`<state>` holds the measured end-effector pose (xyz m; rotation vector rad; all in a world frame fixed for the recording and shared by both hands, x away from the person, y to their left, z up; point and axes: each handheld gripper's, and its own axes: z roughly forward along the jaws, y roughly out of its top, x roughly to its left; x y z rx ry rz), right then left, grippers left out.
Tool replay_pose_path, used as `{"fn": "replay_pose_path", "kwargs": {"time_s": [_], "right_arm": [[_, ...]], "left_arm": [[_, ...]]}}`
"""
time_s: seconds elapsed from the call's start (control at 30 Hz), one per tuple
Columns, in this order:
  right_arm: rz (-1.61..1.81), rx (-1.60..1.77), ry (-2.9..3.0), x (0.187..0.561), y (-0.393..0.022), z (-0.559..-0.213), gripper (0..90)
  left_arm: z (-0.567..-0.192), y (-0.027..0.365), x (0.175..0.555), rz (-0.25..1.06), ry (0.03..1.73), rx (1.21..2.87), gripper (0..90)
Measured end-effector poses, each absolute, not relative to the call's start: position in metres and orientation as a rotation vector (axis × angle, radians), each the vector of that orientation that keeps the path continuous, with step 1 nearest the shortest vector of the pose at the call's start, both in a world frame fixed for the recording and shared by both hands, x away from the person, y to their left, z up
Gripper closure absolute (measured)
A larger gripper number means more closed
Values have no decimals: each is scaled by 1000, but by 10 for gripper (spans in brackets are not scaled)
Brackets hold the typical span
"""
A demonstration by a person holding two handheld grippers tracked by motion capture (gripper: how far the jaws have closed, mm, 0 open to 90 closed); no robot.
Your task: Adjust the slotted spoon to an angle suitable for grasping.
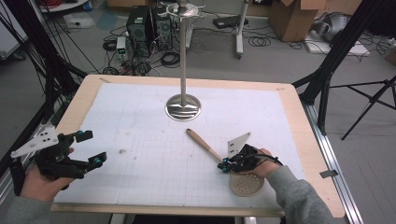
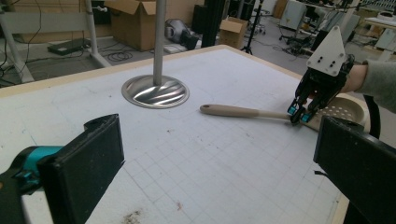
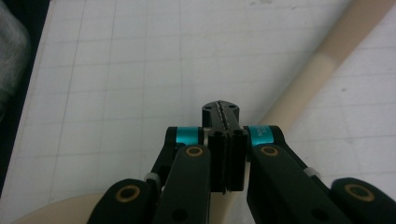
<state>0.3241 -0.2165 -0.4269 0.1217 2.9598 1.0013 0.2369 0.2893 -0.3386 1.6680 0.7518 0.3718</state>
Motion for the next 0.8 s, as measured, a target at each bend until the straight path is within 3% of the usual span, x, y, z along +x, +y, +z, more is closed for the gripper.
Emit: {"fn": "replay_pose_path", "kwargs": {"time_s": [0.67, 0.8], "right_arm": [[943, 160, 2970, 327, -255, -425, 900], [1064, 221, 2875, 327, -252, -409, 900]], "left_arm": [[-341, 286, 239, 363, 750, 1674, 20], [-341, 286, 240, 361, 754, 1675, 20]]}}
